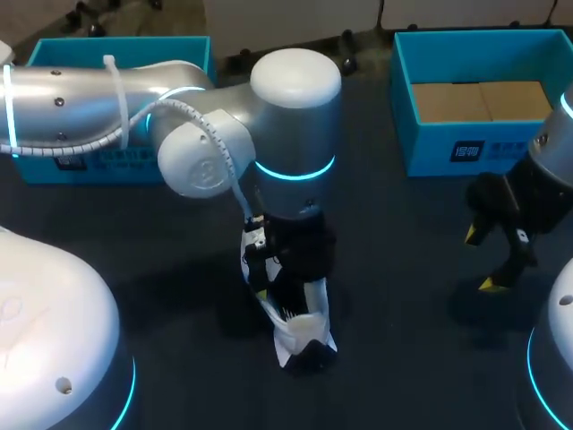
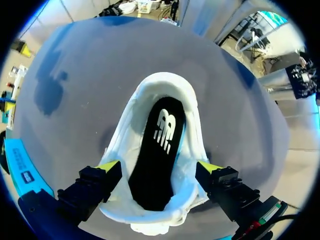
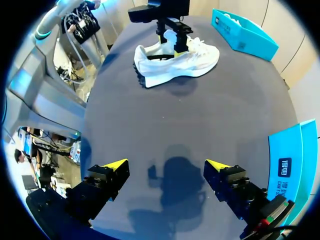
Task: Take the shoe out of the shoebox, open the shoe tongue, remove and reinsert the insole, then place the shoe into the shoebox
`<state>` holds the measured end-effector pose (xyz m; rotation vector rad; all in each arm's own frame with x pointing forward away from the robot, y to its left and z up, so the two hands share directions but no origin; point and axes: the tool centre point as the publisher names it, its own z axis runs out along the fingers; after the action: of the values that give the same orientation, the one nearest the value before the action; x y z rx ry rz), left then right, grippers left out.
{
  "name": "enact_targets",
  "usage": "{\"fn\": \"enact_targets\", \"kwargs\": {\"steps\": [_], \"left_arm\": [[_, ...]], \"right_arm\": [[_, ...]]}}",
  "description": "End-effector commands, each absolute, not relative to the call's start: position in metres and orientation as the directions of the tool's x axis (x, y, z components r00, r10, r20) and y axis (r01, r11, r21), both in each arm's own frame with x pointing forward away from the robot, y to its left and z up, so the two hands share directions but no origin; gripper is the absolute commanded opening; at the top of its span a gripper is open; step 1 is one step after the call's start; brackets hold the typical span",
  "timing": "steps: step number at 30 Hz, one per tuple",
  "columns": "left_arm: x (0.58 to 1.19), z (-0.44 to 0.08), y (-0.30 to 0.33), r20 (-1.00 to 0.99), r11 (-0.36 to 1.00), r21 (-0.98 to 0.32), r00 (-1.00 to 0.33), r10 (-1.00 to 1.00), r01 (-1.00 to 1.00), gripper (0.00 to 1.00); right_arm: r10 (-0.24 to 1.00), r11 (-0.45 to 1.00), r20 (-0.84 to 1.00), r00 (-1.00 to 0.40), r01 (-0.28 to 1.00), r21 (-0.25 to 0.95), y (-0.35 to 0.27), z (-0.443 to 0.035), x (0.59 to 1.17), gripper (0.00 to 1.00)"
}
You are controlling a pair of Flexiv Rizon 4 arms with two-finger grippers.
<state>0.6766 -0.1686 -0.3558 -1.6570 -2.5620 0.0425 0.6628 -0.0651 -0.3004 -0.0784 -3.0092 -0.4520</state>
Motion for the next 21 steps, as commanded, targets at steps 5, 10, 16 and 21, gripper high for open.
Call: {"fn": "enact_targets", "kwargs": {"steps": [5,10,16,21], "left_arm": [[0.659,-0.36,-0.181,0.056,0.38,-0.036,-0.378,0.924,0.924,1.0],[0.661,-0.357,-0.184,0.047,0.377,-0.016,-0.376,0.925,0.926,1.0],[0.671,-0.352,-0.177,0.05,0.39,-0.001,-0.389,0.92,0.921,1.0],[0.679,-0.346,-0.168,0.047,0.408,-0.005,-0.407,0.912,0.913,1.0]], "right_arm": [[0.036,0.955,0.103,-0.994,0.065,0.29,-0.065,-0.301,0.662,1.0],[0.036,0.955,0.103,-0.994,0.065,0.29,-0.065,-0.301,0.662,1.0],[0.036,0.955,0.103,-0.994,0.065,0.29,-0.065,-0.301,0.662,1.0],[0.036,0.955,0.103,-0.994,0.065,0.29,-0.065,-0.301,0.662,1.0]]}}
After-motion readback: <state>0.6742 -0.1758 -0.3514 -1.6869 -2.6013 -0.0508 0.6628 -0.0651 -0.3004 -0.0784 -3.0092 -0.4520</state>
